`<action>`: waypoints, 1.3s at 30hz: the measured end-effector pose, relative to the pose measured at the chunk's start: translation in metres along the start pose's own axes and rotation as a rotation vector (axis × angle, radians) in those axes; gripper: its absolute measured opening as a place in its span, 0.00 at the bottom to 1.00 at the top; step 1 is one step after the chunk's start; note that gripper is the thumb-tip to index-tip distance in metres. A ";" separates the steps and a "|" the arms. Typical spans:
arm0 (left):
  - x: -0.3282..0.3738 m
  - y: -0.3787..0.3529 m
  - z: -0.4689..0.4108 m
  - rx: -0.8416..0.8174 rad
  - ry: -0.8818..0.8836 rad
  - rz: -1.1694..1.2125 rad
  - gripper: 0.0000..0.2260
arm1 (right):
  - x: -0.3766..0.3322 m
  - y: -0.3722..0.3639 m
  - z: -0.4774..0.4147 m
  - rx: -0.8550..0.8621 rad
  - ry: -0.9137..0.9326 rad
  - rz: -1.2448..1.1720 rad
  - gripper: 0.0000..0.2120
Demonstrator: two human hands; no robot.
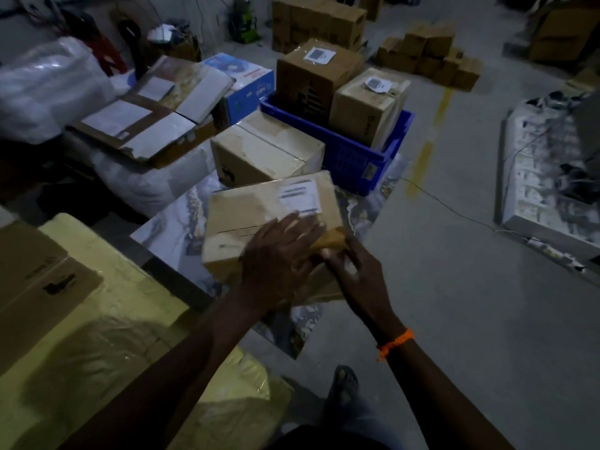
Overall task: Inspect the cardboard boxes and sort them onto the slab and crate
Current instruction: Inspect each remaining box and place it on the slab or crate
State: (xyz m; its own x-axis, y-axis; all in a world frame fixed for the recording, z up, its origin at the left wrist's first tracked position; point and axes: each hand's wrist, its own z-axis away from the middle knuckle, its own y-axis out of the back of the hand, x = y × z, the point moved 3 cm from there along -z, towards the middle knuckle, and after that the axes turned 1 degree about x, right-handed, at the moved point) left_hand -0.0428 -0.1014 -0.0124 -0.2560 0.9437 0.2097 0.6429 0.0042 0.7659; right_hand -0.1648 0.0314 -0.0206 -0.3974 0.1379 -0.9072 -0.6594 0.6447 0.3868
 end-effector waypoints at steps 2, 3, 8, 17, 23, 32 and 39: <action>-0.006 0.011 -0.001 0.051 0.038 0.041 0.21 | -0.022 -0.022 -0.005 -0.069 0.092 0.002 0.30; -0.013 0.017 0.000 0.055 0.053 0.056 0.23 | -0.029 -0.033 -0.008 -0.095 0.112 -0.009 0.30; -0.052 0.058 0.022 0.111 0.300 0.211 0.24 | -0.045 -0.067 -0.014 -0.273 0.181 -0.143 0.22; -0.107 0.105 0.077 0.256 0.902 0.279 0.26 | 0.034 -0.083 -0.015 -0.003 -0.376 0.022 0.44; -0.111 0.104 0.106 0.285 1.049 0.421 0.23 | 0.042 -0.081 -0.014 -0.121 -0.450 -0.287 0.19; -0.071 0.030 0.115 0.190 1.171 0.742 0.30 | 0.060 0.001 -0.024 -0.003 -0.324 -0.264 0.14; -0.063 -0.010 0.121 0.117 1.202 0.824 0.33 | 0.082 0.022 -0.024 0.057 -0.294 -0.068 0.22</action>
State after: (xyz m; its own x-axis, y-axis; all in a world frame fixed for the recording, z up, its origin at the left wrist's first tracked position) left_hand 0.0544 -0.1210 -0.1064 -0.1926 -0.1471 0.9702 0.9412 -0.3075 0.1402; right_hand -0.2270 0.0388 -0.0821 -0.1465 0.2992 -0.9429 -0.6380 0.6999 0.3212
